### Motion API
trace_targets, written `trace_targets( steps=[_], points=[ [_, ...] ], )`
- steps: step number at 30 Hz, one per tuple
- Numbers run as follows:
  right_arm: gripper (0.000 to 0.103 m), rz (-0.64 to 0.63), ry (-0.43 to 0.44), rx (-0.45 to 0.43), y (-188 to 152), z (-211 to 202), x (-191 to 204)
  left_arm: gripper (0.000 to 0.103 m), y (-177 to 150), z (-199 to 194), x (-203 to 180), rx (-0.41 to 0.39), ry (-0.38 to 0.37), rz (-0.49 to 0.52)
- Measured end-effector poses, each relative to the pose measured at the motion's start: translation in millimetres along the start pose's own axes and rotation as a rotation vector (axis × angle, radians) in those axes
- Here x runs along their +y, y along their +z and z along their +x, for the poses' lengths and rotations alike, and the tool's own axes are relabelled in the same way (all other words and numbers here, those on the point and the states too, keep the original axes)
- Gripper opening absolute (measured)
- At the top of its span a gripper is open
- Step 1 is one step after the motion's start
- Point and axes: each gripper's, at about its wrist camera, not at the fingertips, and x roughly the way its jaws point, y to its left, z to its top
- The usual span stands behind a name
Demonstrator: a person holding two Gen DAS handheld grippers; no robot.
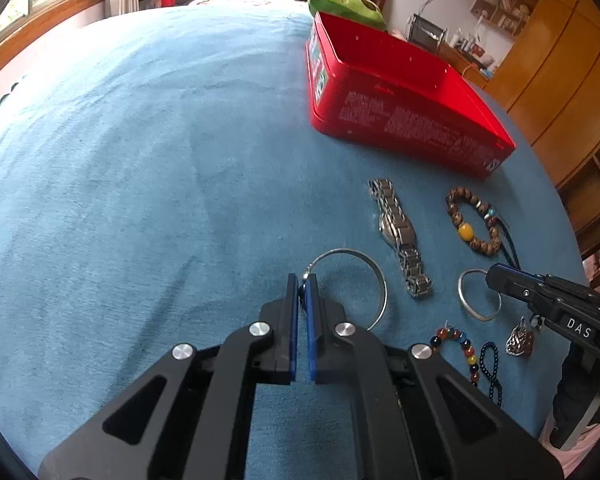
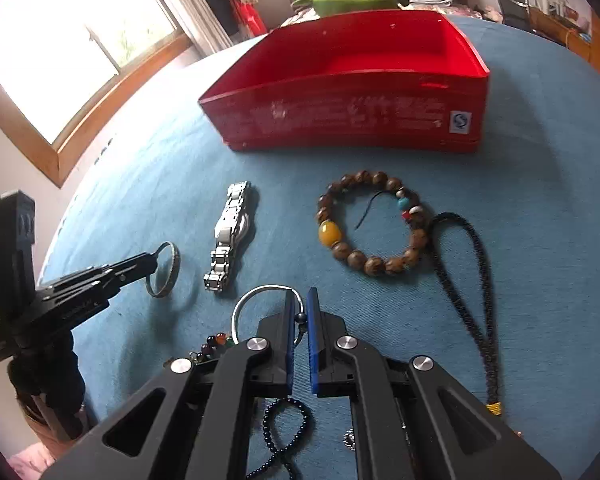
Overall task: Organize jewelry
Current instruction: 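Carry ring and bangle into the red tin and open both grippers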
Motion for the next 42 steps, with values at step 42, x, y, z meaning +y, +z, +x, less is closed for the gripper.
trace_targets(
  steps=[42],
  points=[
    [0.005, 0.006, -0.126, -0.059, 197, 56, -74, 0.003, 197, 100, -84, 0.033, 0.016, 0.078]
  ],
)
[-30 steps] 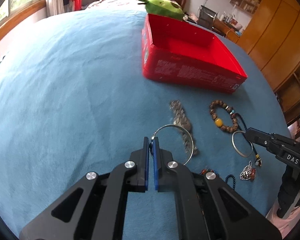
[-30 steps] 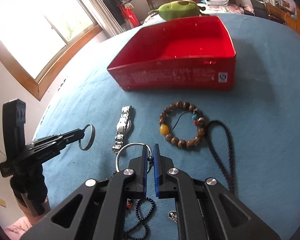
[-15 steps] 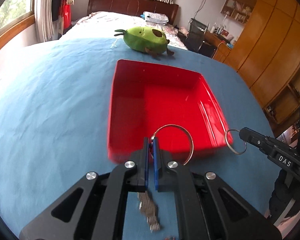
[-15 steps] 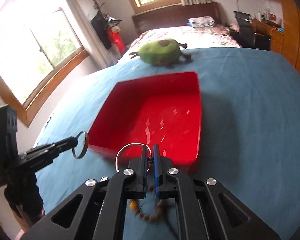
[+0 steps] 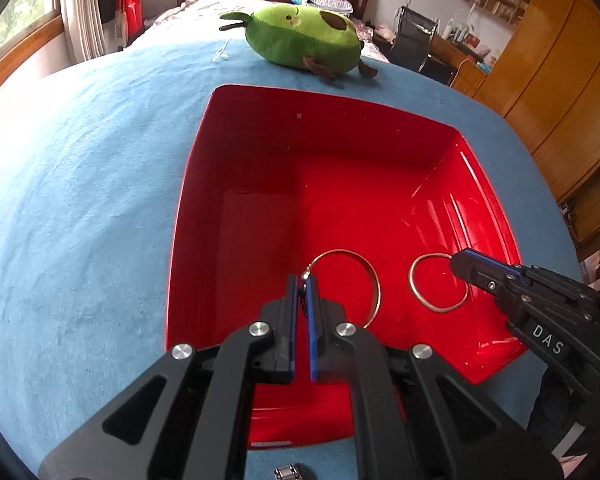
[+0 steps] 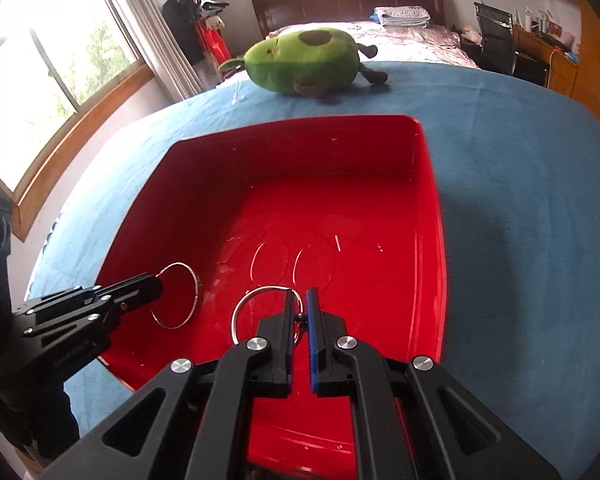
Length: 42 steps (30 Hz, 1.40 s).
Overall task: Organize jewelry
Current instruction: 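Carry ring and bangle into the red tin and open both grippers, then grasp the silver watch with the left gripper while the right gripper approaches the wooden bead bracelet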
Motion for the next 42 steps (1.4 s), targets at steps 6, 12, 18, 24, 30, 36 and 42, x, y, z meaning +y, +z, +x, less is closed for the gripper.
trace_targets(
  steps=[6, 12, 18, 24, 30, 36, 42],
  points=[
    [0.009, -0.005, 0.004, -0.024, -4, -14, 2, 0.006, 1, -6, 5, -0.018, 0.003, -0.002],
    [0.009, -0.014, 0.026, -0.128, -14, -70, 9, 0.007, -11, -60, 4, -0.091, -0.007, 0.0],
    [0.009, -0.016, 0.046, -0.122, -45, -103, 10, 0.037, -58, -105, 0, -0.099, 0.073, 0.045],
    [0.009, 0.003, 0.057, -0.044, -78, -101, 10, 0.036, -106, -91, 3, 0.038, 0.077, 0.05],
    [0.009, 0.014, 0.059, 0.027, -103, -91, 14, 0.04, -136, -74, 2, 0.089, 0.096, 0.023],
    [0.009, 0.026, 0.08, 0.087, -127, -73, 11, 0.045, -145, -63, 11, 0.107, 0.108, -0.022],
    [0.009, 0.038, 0.075, 0.092, -131, -69, 5, 0.051, -146, -50, 8, 0.12, 0.101, -0.034]
  ],
)
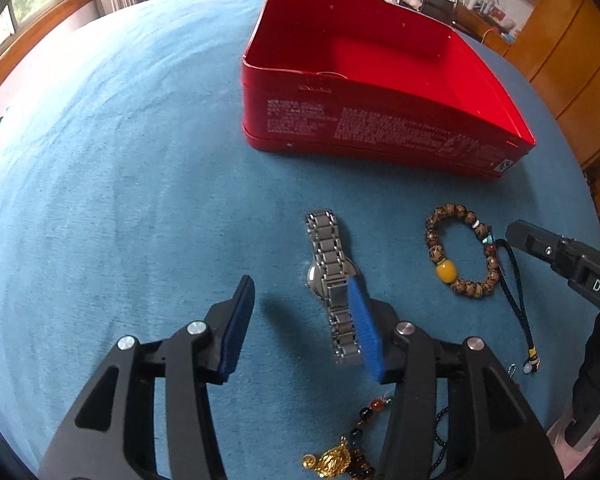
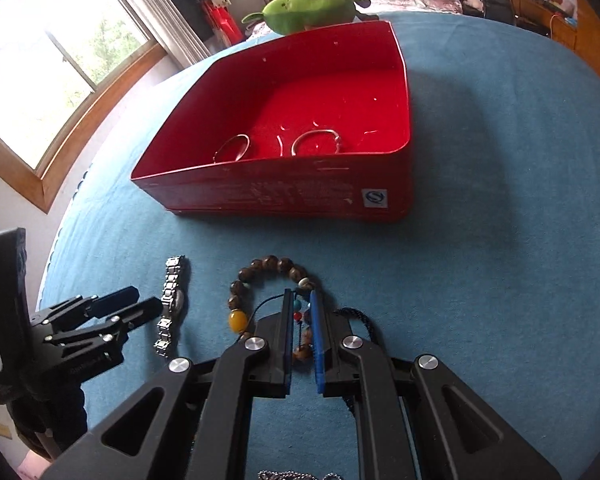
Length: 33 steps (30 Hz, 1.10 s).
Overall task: Organize jewelry
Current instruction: 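Grasp the silver watch with the left gripper while the right gripper approaches the wooden bead bracelet, then grasp the wooden bead bracelet with the right gripper while the left gripper holds the watch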
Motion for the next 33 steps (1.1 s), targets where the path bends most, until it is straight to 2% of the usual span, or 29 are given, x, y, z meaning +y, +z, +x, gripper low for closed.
trace_targets(
  steps=[12, 18, 19, 22, 27, 29, 33],
  points=[
    [0.009, 0.003, -0.001, 0.021, 0, 7, -2, 0.053, 7, 18, -20, -0.006, 0.012, 0.005],
    [0.01, 0.01, -0.007, 0.026, 3, 12, -7, 0.036, 6, 22, -32, -0.009, 0.012, 0.019],
    [0.012, 0.01, -0.007, 0.028, 3, 14, -8, 0.031, 6, 23, -33, -0.013, 0.021, 0.019],
    [0.019, 0.008, -0.006, 0.032, 4, 18, -9, 0.031, 5, 22, -30, -0.017, 0.009, 0.016],
    [0.022, 0.003, 0.009, 0.028, 7, 23, -10, 0.031, 6, 22, -30, -0.023, -0.013, 0.009],
    [0.027, -0.003, 0.008, 0.029, 7, 26, -11, 0.031, 5, 20, -28, -0.022, -0.025, 0.004],
    [0.029, -0.024, 0.001, 0.049, 6, 33, -9, 0.031, 2, 15, -23, -0.027, -0.028, 0.002]
  ],
)
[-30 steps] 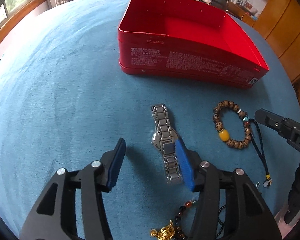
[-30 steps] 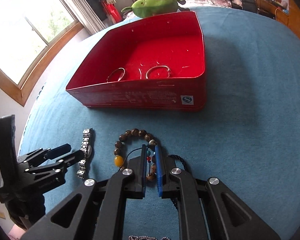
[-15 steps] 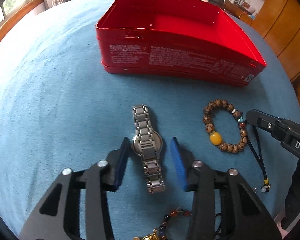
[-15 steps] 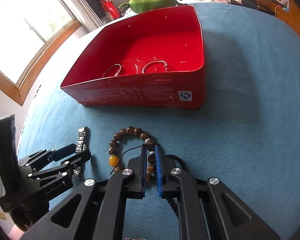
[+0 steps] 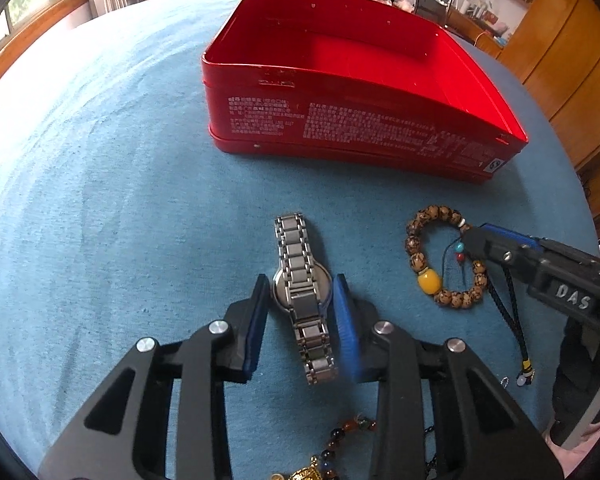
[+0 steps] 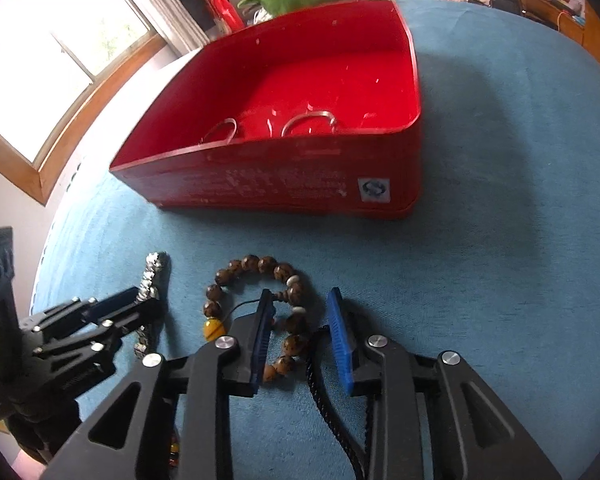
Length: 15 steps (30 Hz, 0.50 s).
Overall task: Organize jewelry
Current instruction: 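Grasp the wooden bead bracelet with the right gripper while the left gripper holds the watch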
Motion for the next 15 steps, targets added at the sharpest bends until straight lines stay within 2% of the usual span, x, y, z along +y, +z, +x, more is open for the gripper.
trace_targets(
  steps=[3, 6, 7, 8, 9, 15],
  points=[
    [0.03, -0.035, 0.037, 0.023, -1, 2, 7, 0.031, -3, -5, 6, -0.006, -0.003, -0.004],
    [0.03, -0.066, 0.008, 0.024, -3, 7, 15, 0.031, -1, -6, 5, -0.013, 0.003, -0.007],
    [0.025, -0.068, 0.004, 0.02, -3, 7, 15, 0.031, -1, -6, 5, -0.013, 0.003, -0.008],
    [0.014, -0.066, 0.003, 0.022, -4, 7, 14, 0.031, -1, -6, 6, -0.011, 0.001, -0.008],
    [0.014, -0.06, 0.009, 0.023, -5, 7, 14, 0.031, -2, -6, 7, -0.011, -0.001, -0.009],
    [0.013, -0.031, 0.119, 0.006, -4, -9, 5, 0.031, -1, -11, 9, -0.02, -0.002, -0.02]
  ],
)
